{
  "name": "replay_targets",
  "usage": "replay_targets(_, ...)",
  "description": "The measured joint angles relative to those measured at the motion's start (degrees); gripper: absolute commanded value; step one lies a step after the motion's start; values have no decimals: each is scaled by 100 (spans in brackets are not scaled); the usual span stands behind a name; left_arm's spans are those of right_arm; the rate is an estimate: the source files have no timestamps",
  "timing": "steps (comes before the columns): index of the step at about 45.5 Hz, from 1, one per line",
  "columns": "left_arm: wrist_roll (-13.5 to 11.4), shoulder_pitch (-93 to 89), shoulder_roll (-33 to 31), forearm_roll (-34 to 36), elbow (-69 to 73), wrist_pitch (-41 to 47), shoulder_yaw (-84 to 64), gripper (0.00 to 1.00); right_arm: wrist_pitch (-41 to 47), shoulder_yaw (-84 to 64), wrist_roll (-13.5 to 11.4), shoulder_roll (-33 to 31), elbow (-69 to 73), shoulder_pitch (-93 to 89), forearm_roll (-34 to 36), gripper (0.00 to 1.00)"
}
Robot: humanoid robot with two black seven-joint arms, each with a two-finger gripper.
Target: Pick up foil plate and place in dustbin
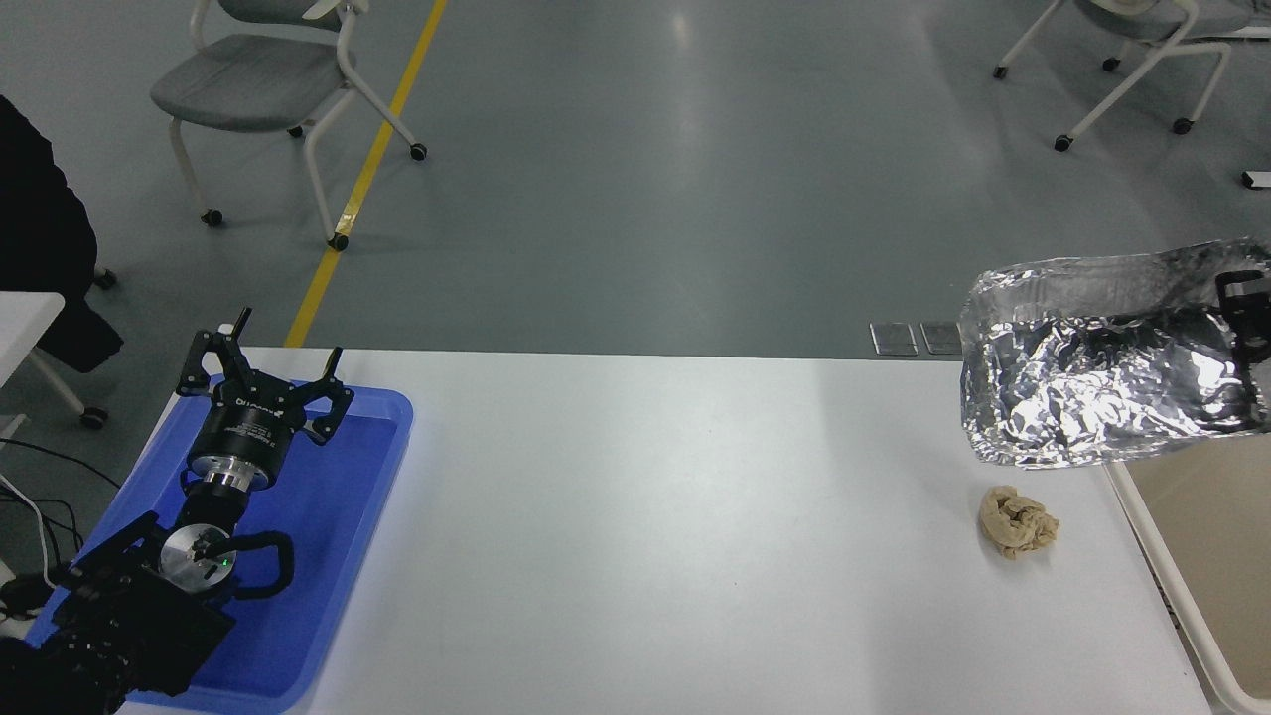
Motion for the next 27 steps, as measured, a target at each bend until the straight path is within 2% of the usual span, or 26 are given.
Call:
replay_targets(7, 0, 0, 3, 0, 2, 1, 0, 100, -144, 673, 8, -590, -1346, -1311, -319, 0)
replay_targets(14, 0, -2, 2, 0, 1, 1, 0, 100, -455, 1980, 24, -854, -2643, -3136, -455, 0)
replay_targets(19, 0, -4, 3, 0, 3, 1, 0, 100, -905, 3026, 29, -811, -3428, -4521, -473, 0)
replay_targets(27, 0, -3, 3, 0, 3, 1, 0, 100, -1635, 4638, 6, -264, -4743, -6578, -307, 0)
